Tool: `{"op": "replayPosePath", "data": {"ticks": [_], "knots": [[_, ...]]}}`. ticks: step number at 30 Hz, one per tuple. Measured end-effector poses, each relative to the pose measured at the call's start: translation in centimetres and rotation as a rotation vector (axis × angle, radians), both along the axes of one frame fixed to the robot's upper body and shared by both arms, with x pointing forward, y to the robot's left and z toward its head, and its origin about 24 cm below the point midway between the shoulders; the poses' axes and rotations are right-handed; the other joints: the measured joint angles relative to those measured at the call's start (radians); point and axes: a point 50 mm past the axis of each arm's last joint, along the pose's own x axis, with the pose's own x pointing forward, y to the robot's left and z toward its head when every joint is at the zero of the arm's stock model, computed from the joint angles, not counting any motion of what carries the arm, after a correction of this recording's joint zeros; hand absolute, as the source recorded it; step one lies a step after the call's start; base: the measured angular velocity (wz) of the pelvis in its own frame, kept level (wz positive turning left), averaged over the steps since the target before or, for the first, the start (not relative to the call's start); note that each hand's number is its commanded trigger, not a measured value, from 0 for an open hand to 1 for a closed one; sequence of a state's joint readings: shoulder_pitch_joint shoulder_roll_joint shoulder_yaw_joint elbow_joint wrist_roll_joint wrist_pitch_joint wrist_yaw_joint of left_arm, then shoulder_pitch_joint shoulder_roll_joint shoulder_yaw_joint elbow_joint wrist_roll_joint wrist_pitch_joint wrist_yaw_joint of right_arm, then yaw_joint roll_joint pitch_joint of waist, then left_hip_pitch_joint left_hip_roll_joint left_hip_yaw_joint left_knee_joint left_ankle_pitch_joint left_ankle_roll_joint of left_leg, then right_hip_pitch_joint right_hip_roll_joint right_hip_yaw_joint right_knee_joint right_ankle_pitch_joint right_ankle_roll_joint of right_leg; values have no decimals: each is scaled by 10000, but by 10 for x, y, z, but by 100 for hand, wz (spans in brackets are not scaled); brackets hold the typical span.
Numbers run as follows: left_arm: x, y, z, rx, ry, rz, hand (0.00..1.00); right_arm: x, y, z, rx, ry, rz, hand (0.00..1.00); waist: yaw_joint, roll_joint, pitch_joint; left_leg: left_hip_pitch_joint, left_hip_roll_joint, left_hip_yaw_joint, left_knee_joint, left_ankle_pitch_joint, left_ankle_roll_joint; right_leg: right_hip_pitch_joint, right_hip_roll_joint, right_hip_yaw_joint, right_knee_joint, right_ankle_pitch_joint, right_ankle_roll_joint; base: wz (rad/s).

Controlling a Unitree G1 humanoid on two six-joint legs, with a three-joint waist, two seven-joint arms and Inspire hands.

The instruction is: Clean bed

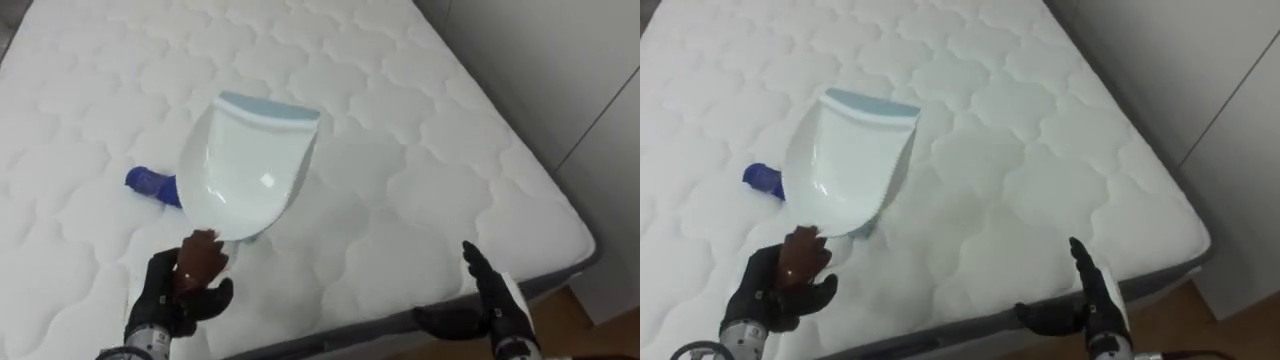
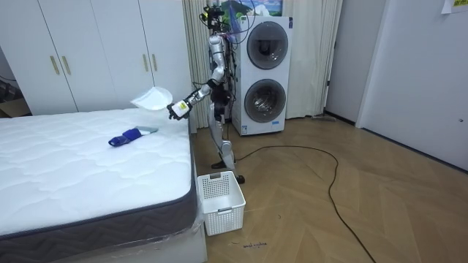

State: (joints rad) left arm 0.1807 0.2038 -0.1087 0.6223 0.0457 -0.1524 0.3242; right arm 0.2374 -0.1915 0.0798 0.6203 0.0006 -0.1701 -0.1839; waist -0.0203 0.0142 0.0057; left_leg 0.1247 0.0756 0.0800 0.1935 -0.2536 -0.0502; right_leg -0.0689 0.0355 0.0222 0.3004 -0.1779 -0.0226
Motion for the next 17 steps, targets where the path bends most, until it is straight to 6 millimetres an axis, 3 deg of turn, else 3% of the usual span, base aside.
{"op": "replayPosePath", "data": {"ticks": [7,13,17], "knots": [[-79,23,-37,48,3004,1662,0,-61,-26,-35,-260,2922,-1946,0,39,-88,-55,385,20,-2,-165,0,0,565,6,-23,-446,69,54,2],[-127,45,-46,-187,4358,4012,0,-82,-33,-43,-306,4038,-2736,0,70,-207,-35,426,18,-16,-274,-1,1,611,-12,-85,-471,64,66,2],[-149,41,-52,-630,5258,4702,0,-91,-33,-46,-315,4462,-3154,0,160,-203,-35,411,15,-11,-313,-9,14,623,-11,-99,-544,57,88,2]]}}
